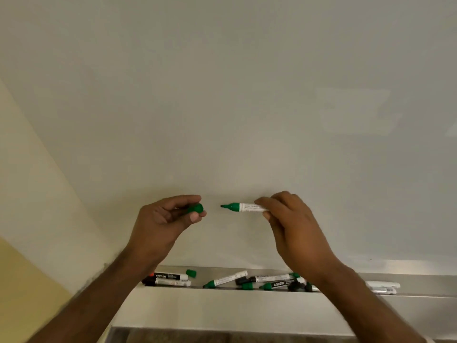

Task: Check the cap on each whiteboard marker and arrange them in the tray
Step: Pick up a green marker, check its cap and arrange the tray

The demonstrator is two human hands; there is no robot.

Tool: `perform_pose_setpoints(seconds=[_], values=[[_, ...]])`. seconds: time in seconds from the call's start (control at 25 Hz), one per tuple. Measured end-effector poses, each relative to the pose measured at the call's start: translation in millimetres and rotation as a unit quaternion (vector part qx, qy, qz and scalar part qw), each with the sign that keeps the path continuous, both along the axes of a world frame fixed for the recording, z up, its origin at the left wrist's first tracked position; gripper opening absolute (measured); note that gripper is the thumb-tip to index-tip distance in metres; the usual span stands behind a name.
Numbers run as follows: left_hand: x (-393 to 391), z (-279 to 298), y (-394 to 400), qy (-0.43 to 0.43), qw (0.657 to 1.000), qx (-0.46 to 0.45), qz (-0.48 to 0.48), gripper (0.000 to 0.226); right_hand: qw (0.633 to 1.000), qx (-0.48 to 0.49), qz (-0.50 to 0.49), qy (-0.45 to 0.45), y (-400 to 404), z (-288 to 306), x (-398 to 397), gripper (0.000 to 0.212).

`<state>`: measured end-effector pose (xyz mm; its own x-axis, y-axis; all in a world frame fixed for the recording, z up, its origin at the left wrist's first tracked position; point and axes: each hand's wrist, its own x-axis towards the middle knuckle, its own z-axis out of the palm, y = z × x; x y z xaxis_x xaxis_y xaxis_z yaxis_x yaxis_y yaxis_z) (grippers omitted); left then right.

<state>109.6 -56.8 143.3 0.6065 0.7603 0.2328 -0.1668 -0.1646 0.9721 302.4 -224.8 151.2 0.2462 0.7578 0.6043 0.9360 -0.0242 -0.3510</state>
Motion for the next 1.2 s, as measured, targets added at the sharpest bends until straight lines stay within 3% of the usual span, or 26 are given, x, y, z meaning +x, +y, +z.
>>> perform_pose_setpoints(seconds=[0.28,0.48,0.6,0.72,0.88,1.2], values=[[6,68,-35,0.019,0.982,0.186,0.017,0.022,0.997,0.055,0.047,-0.032,-29,65,1,0.03],[11,84,-56,0.028,0.972,0.234,0.001,0.022,0.996,0.04,0.074,-0.04,-42,76,-2,0.029],[10,90,-60,0.079,0.967,0.243,0.001,0.021,0.996,0.026,0.089,-0.007,-46,78,-2,0.028],[11,90,-62,0.144,0.945,0.294,0.021,0.02,0.995,0.017,0.096,0.016,-44,78,0,0.023],[15,89,-67,0.135,0.913,0.383,0.034,0.021,0.994,0.02,0.107,0.017,-41,79,2,0.021],[15,71,-52,0.13,0.913,0.386,0.03,0.021,0.992,-0.019,0.115,0.047,-24,67,3,0.021]])
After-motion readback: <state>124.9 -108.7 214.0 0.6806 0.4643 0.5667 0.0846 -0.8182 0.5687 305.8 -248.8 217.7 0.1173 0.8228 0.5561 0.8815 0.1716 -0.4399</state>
